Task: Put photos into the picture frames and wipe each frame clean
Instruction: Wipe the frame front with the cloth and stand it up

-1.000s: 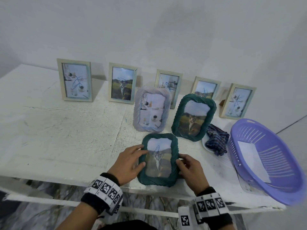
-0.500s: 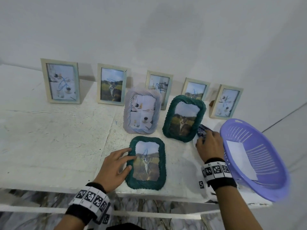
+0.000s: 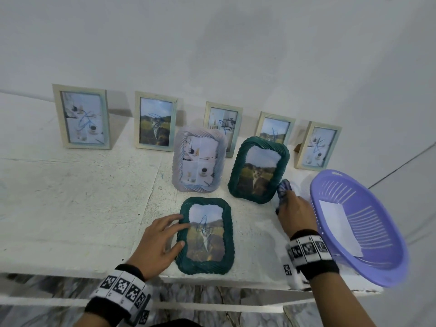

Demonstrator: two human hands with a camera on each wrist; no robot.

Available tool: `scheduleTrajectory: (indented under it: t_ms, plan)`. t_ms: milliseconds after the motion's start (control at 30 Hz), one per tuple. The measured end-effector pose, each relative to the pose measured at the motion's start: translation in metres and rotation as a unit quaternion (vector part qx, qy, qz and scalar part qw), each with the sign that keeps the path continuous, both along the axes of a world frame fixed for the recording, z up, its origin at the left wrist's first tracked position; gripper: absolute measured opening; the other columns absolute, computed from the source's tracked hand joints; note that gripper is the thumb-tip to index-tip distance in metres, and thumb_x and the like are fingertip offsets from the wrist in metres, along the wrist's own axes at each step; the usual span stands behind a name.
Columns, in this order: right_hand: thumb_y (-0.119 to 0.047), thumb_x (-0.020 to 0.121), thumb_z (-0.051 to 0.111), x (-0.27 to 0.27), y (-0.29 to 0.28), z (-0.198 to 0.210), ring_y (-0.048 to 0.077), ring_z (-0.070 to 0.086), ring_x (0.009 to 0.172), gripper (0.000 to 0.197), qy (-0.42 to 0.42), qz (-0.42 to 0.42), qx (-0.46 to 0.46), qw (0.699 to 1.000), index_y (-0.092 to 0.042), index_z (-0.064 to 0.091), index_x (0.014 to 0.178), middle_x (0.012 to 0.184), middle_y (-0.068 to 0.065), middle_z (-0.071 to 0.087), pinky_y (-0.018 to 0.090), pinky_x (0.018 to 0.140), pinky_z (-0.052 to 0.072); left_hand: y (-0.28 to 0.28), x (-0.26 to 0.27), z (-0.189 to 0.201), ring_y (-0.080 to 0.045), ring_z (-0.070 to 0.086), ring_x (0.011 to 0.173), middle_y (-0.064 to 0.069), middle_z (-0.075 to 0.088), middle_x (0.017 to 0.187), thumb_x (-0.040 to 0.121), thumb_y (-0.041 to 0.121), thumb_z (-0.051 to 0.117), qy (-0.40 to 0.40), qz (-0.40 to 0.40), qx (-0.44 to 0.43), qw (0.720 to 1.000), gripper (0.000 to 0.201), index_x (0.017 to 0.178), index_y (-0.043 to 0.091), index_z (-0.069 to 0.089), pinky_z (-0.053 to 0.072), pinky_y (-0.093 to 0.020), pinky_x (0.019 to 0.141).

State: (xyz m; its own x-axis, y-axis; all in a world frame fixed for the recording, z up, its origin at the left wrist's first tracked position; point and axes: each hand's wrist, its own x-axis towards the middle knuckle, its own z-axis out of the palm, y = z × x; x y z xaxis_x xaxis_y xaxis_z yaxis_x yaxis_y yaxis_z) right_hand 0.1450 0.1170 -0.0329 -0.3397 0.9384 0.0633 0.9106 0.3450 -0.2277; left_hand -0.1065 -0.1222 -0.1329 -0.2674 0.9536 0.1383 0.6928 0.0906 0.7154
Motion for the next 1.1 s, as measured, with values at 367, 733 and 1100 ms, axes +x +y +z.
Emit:
scheduleTrajectory:
  t_ms: [367,733,1100]
  plan:
    - [-0.021,0.085,0.056,-0.052,-0.111,0.007,0.023,0.052,0.088,0.030,0.072,0.178,-0.015,0.981,-0.016,0.055,0.115,0.097,0.004,0.055,0.033,0.067,0.046,0.011,-0.018,0.051,-0.013,0.038,0.126,0.006,0.040,0.141,0.083,0.057,0.042,0.041,-0.030,-0.112,0.992,0.061,0.137,0.029,0.049,0.031,-0.025,0.104]
    - [-0.031,0.077,0.067,-0.097,-0.101,-0.034,0.036,0.055,0.088,0.037,-0.093,0.271,-0.002,0.958,-0.010,0.064,0.108,0.104,0.014,0.057,0.043,0.057,0.050,0.047,-0.021,0.075,-0.028,0.020,0.141,-0.001,0.016,0.158,0.090,0.059,0.049,0.251,-0.101,-0.288,0.918,0.069,0.150,0.037,0.021,0.026,-0.046,0.112]
    - [-0.021,0.088,0.054,-0.080,-0.099,-0.022,0.035,0.047,0.103,0.039,-0.119,0.382,-0.051,0.915,-0.014,0.059,0.126,0.118,0.014,0.049,0.042,0.078,0.047,0.049,-0.014,0.077,-0.032,0.024,0.140,-0.004,0.019,0.157,0.091,0.061,0.043,0.325,-0.099,-0.299,0.892,0.066,0.149,0.037,0.021,0.027,-0.048,0.110]
